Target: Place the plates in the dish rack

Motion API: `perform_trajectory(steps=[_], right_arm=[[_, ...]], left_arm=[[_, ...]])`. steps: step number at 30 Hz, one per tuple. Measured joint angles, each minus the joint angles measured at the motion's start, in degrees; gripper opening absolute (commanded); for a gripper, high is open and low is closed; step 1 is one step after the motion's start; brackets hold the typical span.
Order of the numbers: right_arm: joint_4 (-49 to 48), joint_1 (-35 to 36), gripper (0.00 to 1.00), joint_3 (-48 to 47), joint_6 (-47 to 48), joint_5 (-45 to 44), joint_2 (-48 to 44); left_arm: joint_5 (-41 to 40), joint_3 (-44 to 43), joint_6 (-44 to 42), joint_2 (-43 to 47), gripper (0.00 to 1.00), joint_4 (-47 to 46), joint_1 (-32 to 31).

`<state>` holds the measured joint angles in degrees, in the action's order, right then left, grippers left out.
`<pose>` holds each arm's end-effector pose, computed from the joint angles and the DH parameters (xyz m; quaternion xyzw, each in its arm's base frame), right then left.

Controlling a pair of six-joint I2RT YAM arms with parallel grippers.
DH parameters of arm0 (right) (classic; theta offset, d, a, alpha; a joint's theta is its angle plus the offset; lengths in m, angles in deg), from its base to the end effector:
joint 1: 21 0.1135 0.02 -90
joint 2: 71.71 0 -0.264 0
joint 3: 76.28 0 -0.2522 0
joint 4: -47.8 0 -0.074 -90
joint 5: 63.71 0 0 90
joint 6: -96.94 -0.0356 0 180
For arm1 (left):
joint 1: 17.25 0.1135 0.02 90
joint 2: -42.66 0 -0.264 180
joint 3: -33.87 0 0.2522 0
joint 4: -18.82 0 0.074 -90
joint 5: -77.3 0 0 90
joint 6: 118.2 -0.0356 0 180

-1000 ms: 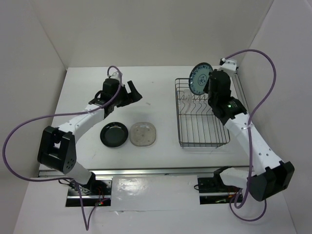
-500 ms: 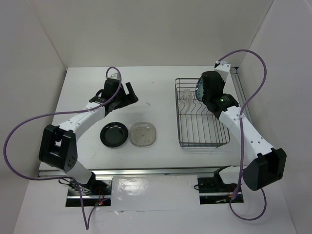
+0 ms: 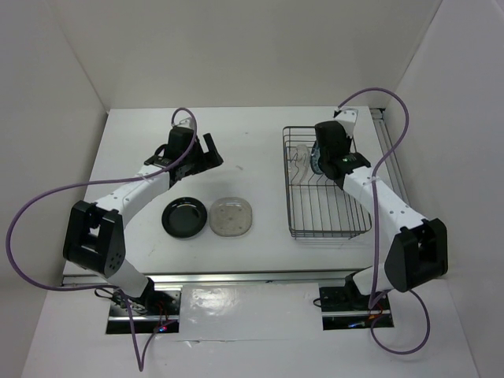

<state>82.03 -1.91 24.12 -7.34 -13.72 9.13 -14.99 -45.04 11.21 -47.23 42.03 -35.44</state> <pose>0.3029 0.0806 0.3099 0.1215 0.8411 -0.1677 0.4997 0.3403 -0.1103 0.2679 -0.1719 0.8667 -0.2099 0.4185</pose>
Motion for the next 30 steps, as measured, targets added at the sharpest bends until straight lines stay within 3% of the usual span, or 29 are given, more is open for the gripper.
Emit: perform_trajectory(steps=[13, 15, 17, 20, 21, 22, 24, 28, 30], right_arm=[[-0.81, 0.0, 0.0, 0.0, -0.02, 0.66, 1.79], [-1.22, 0.04, 0.23, 0.0, -0.46, 1.07, 2.67], [-1.84, 0.17, 0.27, -0.02, -0.76, 1.44, 3.37], [-2.14, 0.17, 0.48, -0.02, -0.66, 1.46, 3.87], [-2.14, 0.17, 0.48, 0.0, -0.66, 1.44, 3.87], [-2.29, 0.17, 0.61, -0.02, -0.57, 1.46, 3.87], [-2.45, 0.17, 0.67, -0.04, -0.85, 1.62, 3.87], [-2.47, 0.42, 0.99, -0.17, -0.85, 1.42, 3.8], [-2.43, 0.42, 0.99, -0.24, -0.72, 1.33, 3.58]], left_arm=[[0.02, 0.0, -0.26, 0.11, 1.0, -0.07, 0.0], [0.0, 0.0, -0.26, 0.39, 1.0, 0.0, 0.0], [-0.13, 0.0, -0.26, 0.9, 1.0, 0.24, 0.0], [-0.98, 0.0, -0.22, 2.12, 1.0, 0.98, 0.0], [-1.27, 0.0, -0.2, 2.4, 1.0, 1.18, 0.0], [-1.64, 0.0, -0.15, 2.73, 1.0, 1.4, 0.0], [-2.34, 0.0, 0.09, 3.32, 1.0, 2.12, 0.2], [-3.48, 1.03, 1.6, 4.7, 1.0, 3.48, 1.53], [-4.9, 2.01, 2.6, 5.77, 1.0, 4.7, 2.08]])
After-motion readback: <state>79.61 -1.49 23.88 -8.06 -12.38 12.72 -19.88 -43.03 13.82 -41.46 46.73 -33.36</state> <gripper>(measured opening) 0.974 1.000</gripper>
